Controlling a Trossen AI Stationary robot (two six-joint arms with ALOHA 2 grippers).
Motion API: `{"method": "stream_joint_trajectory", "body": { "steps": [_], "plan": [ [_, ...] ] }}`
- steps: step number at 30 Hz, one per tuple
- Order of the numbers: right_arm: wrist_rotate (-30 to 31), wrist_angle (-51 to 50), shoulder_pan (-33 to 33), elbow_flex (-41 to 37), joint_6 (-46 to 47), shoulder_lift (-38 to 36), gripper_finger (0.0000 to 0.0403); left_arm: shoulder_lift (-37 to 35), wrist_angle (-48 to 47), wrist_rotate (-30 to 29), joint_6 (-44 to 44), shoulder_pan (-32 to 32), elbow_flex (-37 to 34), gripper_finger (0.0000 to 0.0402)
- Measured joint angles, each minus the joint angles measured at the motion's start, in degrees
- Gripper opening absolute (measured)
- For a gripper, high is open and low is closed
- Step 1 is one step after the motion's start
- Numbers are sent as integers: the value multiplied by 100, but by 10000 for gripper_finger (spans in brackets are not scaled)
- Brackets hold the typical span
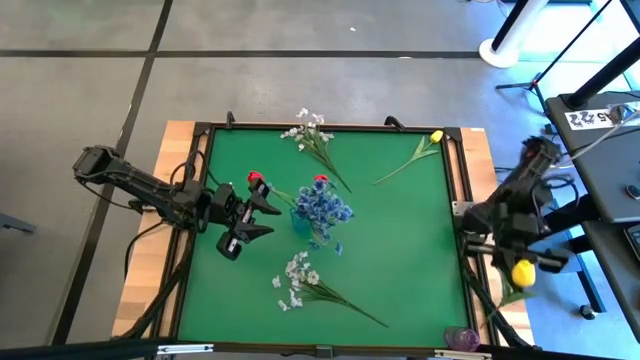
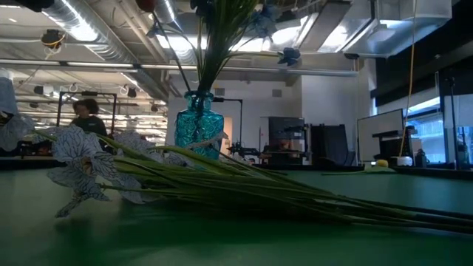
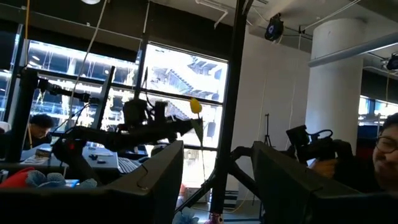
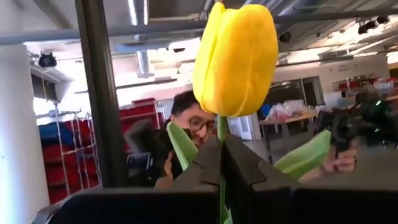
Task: Sort flowers into vase by color
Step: Put the yellow flower into the purple vase
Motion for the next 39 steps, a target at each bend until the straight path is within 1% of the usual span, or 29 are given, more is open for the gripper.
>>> {"method": "stream_joint_trajectory", "body": {
  "steps": [3,6,8,13,16,19,22,25,29,33,36,39],
  "plan": [
    [589,5,585,-116,-442,22,3,-1,35,0,-1,0,0,185],
    [1014,53,986,-131,-731,90,3,-1,90,0,-1,0,0,185],
    [1289,146,1192,-131,-921,182,3,-1,87,0,-2,0,0,185],
    [1708,275,1526,-133,-1174,505,3,-1,87,4,-26,0,0,185],
    [1882,304,1616,-133,-1232,730,3,0,92,19,-40,0,0,185],
    [1904,421,1645,-135,-1230,875,3,0,90,159,-48,0,0,185],
    [1845,454,1645,-135,-1161,947,3,0,90,293,-52,-4,0,185],
    [1712,138,1645,-135,-1131,950,8,0,92,370,-55,-4,0,185],
    [1754,-307,1645,-135,-1100,951,37,0,92,372,-50,-4,0,185],
    [1848,-659,1643,-110,-990,949,86,-2,90,355,-48,-4,0,185],
    [1848,-1466,1643,172,-818,946,131,-2,90,351,-47,-4,0,185],
    [1847,-2766,1643,643,-623,944,174,0,90,350,-46,-4,0,185]
  ]
}}
